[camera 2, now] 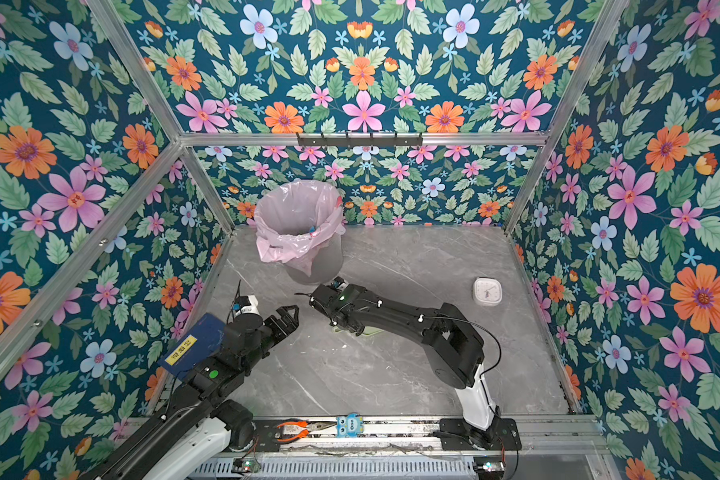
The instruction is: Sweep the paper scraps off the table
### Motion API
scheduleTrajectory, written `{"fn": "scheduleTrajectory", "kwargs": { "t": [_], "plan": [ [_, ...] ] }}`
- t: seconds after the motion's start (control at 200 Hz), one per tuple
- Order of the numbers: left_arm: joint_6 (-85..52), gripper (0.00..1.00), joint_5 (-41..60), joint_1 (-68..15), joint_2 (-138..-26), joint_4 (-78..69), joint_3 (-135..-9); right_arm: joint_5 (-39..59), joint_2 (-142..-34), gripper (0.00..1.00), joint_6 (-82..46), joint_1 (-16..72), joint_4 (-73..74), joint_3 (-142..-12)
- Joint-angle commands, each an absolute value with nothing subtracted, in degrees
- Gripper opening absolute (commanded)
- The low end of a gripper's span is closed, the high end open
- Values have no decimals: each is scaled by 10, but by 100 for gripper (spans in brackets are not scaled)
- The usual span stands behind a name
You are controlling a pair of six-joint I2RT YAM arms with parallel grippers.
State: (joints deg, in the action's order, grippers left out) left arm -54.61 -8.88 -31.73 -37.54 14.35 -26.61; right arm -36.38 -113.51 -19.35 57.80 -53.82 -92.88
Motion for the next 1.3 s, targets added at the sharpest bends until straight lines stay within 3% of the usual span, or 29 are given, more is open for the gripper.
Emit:
{"fn": "scheduleTrajectory", "kwargs": {
  "t": [0.0,0.09,0.445,0.64,0.715,0.77,0.785,0.8,0.915,1.015,1.295],
  "plan": [
    [-559,99,-92,-316,-373,152,-266,-348,-1125,42,-197,595,-538,-919],
    [-564,99,-94,-316,-365,146,-260,-321,-1115,49,-197,600,-531,-917],
    [-563,99,-92,-315,-347,155,-261,-84,-1033,51,-194,601,-470,-880],
    [-494,100,-62,-316,-397,99,-282,-60,-917,51,-205,575,-446,-828],
    [-447,100,-68,-317,-445,92,-306,-71,-855,60,-206,545,-429,-775],
    [-420,100,-96,-320,-478,91,-325,-74,-806,82,-212,512,-405,-723],
    [-414,100,-107,-322,-487,91,-330,-71,-791,94,-213,501,-398,-710],
    [-406,100,-119,-324,-494,91,-335,-69,-778,99,-213,490,-391,-697],
    [-346,100,-224,-345,-535,52,-351,-66,-715,100,-208,399,-376,-641],
    [-281,100,-292,-350,-555,-17,-339,-130,-687,100,-193,351,-366,-617],
    [-53,100,-459,-333,-621,-354,-238,-169,-663,100,-206,333,-194,-520]
  ]
}}
